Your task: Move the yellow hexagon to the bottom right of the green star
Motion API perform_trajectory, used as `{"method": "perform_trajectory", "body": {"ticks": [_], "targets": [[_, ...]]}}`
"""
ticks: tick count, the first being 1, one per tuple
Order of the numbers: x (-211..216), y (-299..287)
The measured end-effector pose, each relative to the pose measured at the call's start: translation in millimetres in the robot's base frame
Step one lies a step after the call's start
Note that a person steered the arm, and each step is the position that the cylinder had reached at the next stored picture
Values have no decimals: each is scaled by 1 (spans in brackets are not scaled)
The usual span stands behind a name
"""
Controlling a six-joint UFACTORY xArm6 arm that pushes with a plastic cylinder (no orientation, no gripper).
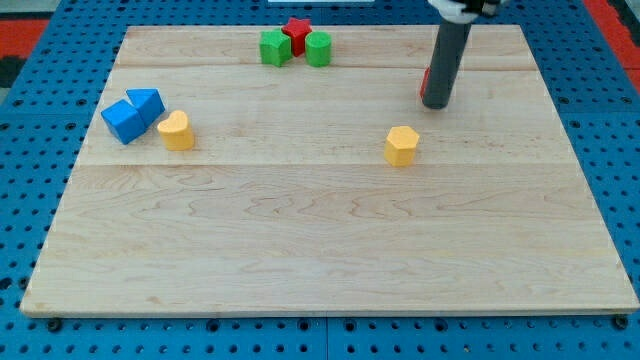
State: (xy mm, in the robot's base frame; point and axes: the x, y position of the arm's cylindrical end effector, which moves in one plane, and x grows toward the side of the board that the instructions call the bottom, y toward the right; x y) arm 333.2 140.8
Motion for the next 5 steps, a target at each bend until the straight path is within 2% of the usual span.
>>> {"method": "perform_trajectory", "body": {"ticks": [1, 3, 4, 5], "targets": [[-1, 32], [-31, -22], [-58, 20], [-76, -11]]}}
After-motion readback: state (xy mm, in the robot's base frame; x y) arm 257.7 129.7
